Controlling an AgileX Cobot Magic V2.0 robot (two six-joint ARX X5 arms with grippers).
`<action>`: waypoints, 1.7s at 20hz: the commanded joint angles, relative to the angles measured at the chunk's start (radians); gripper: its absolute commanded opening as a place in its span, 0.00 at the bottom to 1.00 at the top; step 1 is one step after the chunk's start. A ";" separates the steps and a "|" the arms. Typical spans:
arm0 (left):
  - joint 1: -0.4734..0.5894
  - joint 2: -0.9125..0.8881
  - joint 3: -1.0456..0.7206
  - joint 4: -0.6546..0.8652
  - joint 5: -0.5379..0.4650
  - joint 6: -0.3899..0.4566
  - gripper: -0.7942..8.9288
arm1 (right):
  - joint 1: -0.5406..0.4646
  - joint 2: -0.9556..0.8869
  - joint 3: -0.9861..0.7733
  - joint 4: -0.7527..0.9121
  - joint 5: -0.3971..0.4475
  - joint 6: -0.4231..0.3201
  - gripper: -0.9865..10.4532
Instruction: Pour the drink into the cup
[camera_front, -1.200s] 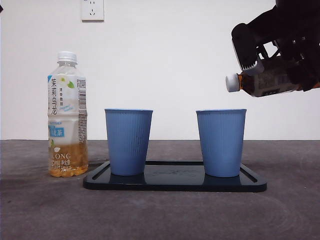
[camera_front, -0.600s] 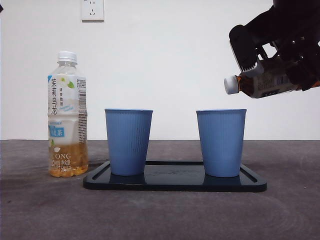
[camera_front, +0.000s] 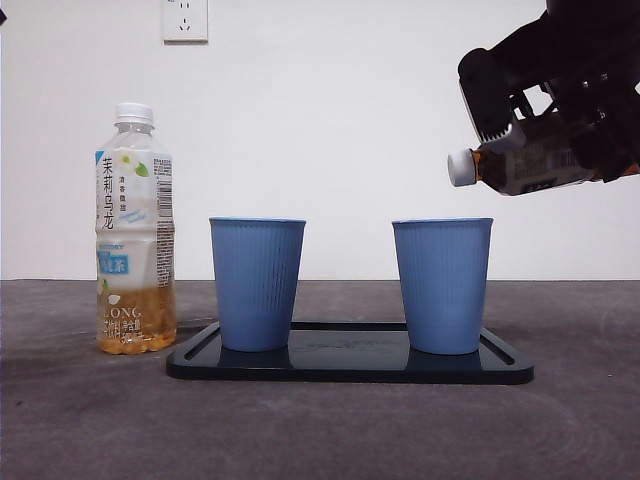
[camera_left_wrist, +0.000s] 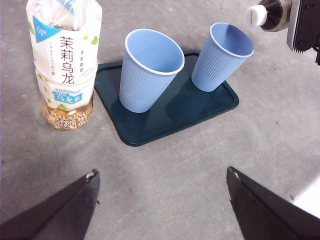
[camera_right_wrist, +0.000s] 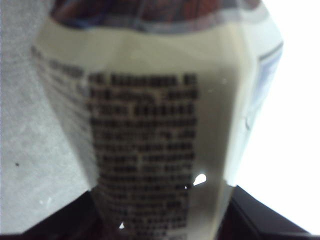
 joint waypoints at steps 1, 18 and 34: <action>-0.004 0.005 0.016 0.007 0.003 0.008 0.50 | 0.003 -0.014 0.035 0.020 -0.023 0.188 0.24; -0.003 0.005 0.016 0.007 0.002 0.009 0.50 | -0.226 -0.339 -0.242 0.443 -0.740 1.146 0.24; -0.003 0.005 0.016 0.008 0.001 0.010 0.50 | -0.314 0.027 -0.426 1.047 -0.852 1.178 0.24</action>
